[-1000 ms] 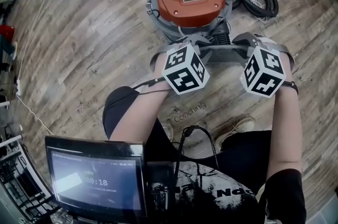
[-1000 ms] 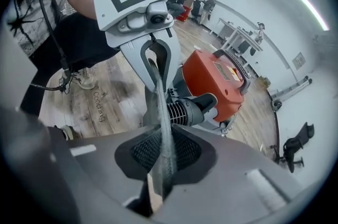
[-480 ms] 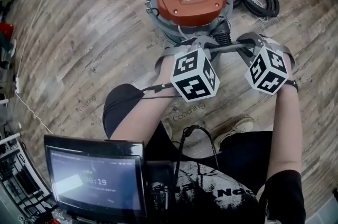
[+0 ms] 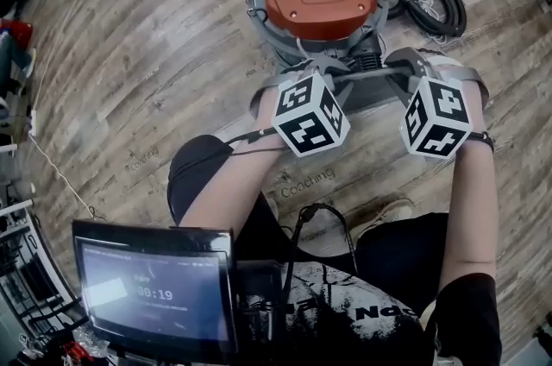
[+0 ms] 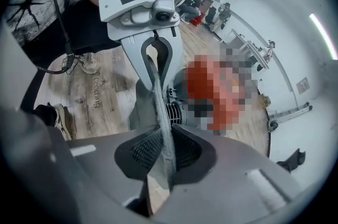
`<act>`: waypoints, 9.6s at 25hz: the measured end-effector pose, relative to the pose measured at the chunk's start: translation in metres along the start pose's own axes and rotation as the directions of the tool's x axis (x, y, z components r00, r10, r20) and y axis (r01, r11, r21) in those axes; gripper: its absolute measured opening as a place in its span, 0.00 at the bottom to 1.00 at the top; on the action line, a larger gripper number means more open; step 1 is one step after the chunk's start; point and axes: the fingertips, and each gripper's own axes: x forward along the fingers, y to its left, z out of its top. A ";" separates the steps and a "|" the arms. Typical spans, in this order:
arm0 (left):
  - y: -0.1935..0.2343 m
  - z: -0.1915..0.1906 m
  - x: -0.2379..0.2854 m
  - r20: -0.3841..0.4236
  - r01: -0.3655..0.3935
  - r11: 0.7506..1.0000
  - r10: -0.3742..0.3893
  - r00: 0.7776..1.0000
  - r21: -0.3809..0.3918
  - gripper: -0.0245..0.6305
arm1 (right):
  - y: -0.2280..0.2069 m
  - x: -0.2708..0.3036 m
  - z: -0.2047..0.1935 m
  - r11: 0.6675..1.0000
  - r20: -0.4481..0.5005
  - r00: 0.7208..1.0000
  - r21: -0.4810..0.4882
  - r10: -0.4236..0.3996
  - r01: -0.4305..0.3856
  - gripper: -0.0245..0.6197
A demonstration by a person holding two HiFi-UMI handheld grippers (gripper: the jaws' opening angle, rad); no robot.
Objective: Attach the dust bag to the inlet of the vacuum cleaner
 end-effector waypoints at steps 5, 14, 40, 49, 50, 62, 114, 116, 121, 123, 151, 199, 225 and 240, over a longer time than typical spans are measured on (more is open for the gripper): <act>0.003 0.009 -0.001 -0.022 -0.010 1.000 0.010 1.000 0.006 0.07 | -0.001 0.006 -0.010 0.998 0.048 0.999 0.056 0.021 -0.024 0.12; 0.006 0.035 -0.002 0.013 -0.013 1.000 0.013 1.000 -0.003 0.08 | -0.003 0.019 -0.025 0.996 0.101 0.993 0.056 0.065 -0.071 0.12; 0.015 0.003 0.008 0.009 -0.037 0.996 0.038 0.999 -0.078 0.08 | -0.016 0.010 -0.001 0.999 0.153 0.988 0.027 0.027 -0.031 0.13; 0.017 0.010 0.007 -0.018 -0.053 0.997 0.052 0.998 -0.064 0.08 | -0.017 0.014 -0.009 0.999 0.120 0.993 0.043 0.006 -0.012 0.13; 0.017 0.017 0.005 -0.010 -0.057 0.997 0.057 0.998 -0.054 0.08 | -0.017 0.016 -0.014 0.999 0.110 0.994 0.052 0.005 -0.011 0.13; 0.016 0.014 0.011 0.013 -0.064 0.996 0.065 0.998 -0.059 0.09 | -0.018 0.018 -0.013 1.000 0.095 0.995 0.016 0.003 -0.005 0.12; 0.027 0.010 0.023 0.046 -0.117 0.991 0.120 0.992 -0.072 0.10 | -0.021 0.020 -0.007 0.996 0.092 0.992 0.030 -0.089 0.086 0.13; 0.027 0.013 0.022 0.025 -0.123 0.991 0.124 0.992 -0.053 0.10 | -0.020 0.022 -0.011 0.995 0.112 0.991 0.076 -0.069 0.061 0.13; 0.028 0.024 0.018 0.039 -0.120 0.991 0.122 0.992 -0.050 0.10 | -0.018 0.028 -0.020 0.992 0.118 0.992 0.118 -0.054 0.040 0.11; 0.028 0.024 0.017 0.058 -0.115 0.991 0.118 0.991 -0.066 0.11 | -0.019 0.028 -0.020 0.993 0.110 0.992 0.109 -0.056 0.044 0.12; 0.029 0.037 -0.109 0.575 -0.115 0.934 0.302 0.760 -0.338 0.04 | -0.027 -0.064 0.047 0.972 0.555 0.819 0.234 -0.144 0.012 0.05; 0.081 0.291 -0.657 0.573 -0.172 0.895 0.401 0.715 -0.411 0.04 | -0.175 -0.542 0.370 0.868 0.752 0.593 0.466 -0.287 -0.171 0.05; 0.040 0.302 -0.699 0.575 -0.226 0.897 0.420 0.702 -0.380 0.04 | -0.164 -0.581 0.383 0.862 0.776 0.502 0.494 -0.381 -0.109 0.05; 0.034 0.289 -0.699 0.548 -0.241 0.886 0.438 0.713 -0.396 0.04 | -0.153 -0.578 0.397 0.897 0.795 0.514 0.430 -0.322 -0.103 0.05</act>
